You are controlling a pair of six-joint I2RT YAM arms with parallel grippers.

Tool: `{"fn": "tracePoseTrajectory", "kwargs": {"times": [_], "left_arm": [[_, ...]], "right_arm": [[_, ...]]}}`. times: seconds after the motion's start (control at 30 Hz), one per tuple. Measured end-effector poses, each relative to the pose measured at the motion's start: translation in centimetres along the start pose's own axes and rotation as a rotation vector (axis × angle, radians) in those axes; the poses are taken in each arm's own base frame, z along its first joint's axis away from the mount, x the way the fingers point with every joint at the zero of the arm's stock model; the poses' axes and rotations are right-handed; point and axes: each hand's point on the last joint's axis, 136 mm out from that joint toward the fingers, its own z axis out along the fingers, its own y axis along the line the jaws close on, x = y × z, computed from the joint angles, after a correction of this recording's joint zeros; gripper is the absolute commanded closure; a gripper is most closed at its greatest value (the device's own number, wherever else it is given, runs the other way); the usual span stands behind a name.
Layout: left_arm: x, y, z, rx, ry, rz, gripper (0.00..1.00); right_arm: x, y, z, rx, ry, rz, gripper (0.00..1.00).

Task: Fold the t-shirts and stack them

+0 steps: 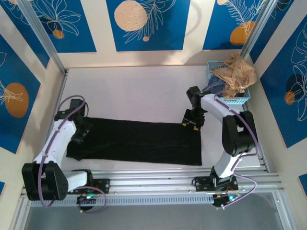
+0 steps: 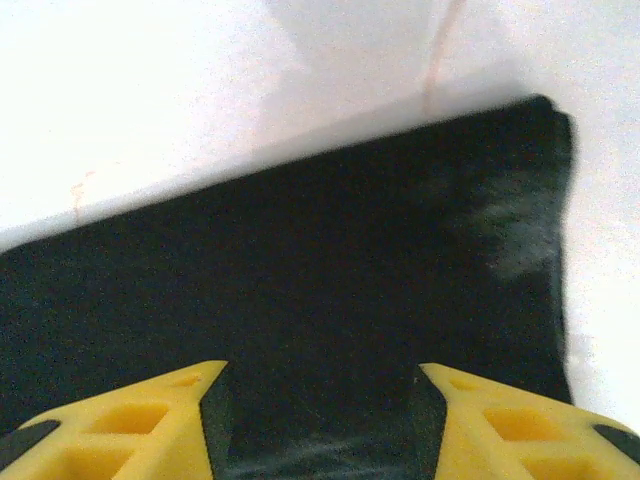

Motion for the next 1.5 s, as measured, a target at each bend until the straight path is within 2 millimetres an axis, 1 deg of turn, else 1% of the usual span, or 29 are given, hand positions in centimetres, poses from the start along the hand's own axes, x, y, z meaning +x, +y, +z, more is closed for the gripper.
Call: {"fn": "tracePoseTrajectory", "kwargs": {"times": [0.1, 0.2, 0.33, 0.43, 0.5, 0.53, 0.63, 0.73, 0.83, 0.9, 0.93, 1.0, 1.03, 1.1, 1.2, 1.3, 1.37, 1.43, 1.5], "left_arm": [[3.0, 1.0, 1.9, -0.032, 0.098, -0.035, 0.6], [4.3, 1.5, 3.7, -0.079, 0.16, -0.076, 0.62], [4.9, 1.1, 5.8, -0.115, 0.203, -0.11, 0.64], [5.0, 0.6, 7.5, -0.144, 0.222, -0.122, 0.65], [4.8, -0.2, 8.0, -0.174, 0.241, -0.119, 0.65], [4.4, -1.0, 8.1, -0.174, 0.242, -0.117, 0.65], [2.5, -4.7, 8.8, -0.144, 0.236, -0.084, 0.63], [0.3, -9.9, 9.7, -0.071, 0.227, -0.025, 0.63], [-2.0, -15.9, 10.6, 0.018, 0.213, 0.045, 0.62], [-3.5, -20.5, 11.0, 0.089, 0.196, 0.1, 0.61], [-3.9, -22.3, 11.2, 0.119, 0.188, 0.126, 0.61], [-4.4, -26.6, 11.4, 0.186, 0.175, 0.181, 0.61], [-4.5, -28.4, 11.5, 0.211, 0.17, 0.203, 0.61], [-4.4, -32.4, 11.6, 0.275, 0.155, 0.256, 0.6], [-3.2, -36.9, 11.6, 0.359, 0.144, 0.312, 0.6], [-1.3, -40.0, 11.3, 0.441, 0.151, 0.348, 0.58], [-0.2, -41.5, 11.1, 0.493, 0.156, 0.362, 0.57], [0.7, -43.3, 10.9, 0.555, 0.161, 0.368, 0.57], [1.6, -45.6, 10.7, 0.634, 0.161, 0.373, 0.55]], "right_arm": [[-0.6, 0.7, 0.9, -0.001, 0.025, -0.009, 0.51], [-1.1, 1.3, 1.7, 0.011, 0.043, -0.014, 0.51], [-1.6, 1.7, 2.8, 0.031, 0.061, -0.017, 0.51], [-1.7, 1.6, 3.7, 0.048, 0.082, -0.005, 0.52], [-1.6, 1.4, 4.1, 0.066, 0.096, 0.011, 0.52], [-1.7, 1.4, 4.0, 0.069, 0.094, 0.02, 0.52], [-2.0, 1.0, 4.0, 0.083, 0.089, 0.051, 0.52], [-2.5, 0.4, 3.9, 0.096, 0.081, 0.096, 0.52], [-2.8, -0.3, 3.8, 0.105, 0.083, 0.149, 0.51], [-2.6, -0.5, 3.8, 0.112, 0.087, 0.187, 0.51], [-2.5, -0.5, 3.8, 0.115, 0.089, 0.204, 0.51], [-1.9, -0.3, 4.0, 0.12, 0.088, 0.241, 0.51], [-1.4, -0.3, 4.0, 0.124, 0.089, 0.255, 0.5], [0.4, 0.1, 4.2, 0.138, 0.101, 0.279, 0.5], [3.5, 1.3, 4.6, 0.155, 0.126, 0.286, 0.5], [6.4, 3.1, 4.9, 0.166, 0.153, 0.275, 0.49], [7.9, 4.2, 5.2, 0.168, 0.168, 0.272, 0.49], [9.2, 5.3, 5.4, 0.17, 0.186, 0.278, 0.49], [10.0, 6.4, 5.6, 0.164, 0.203, 0.294, 0.49]]}}
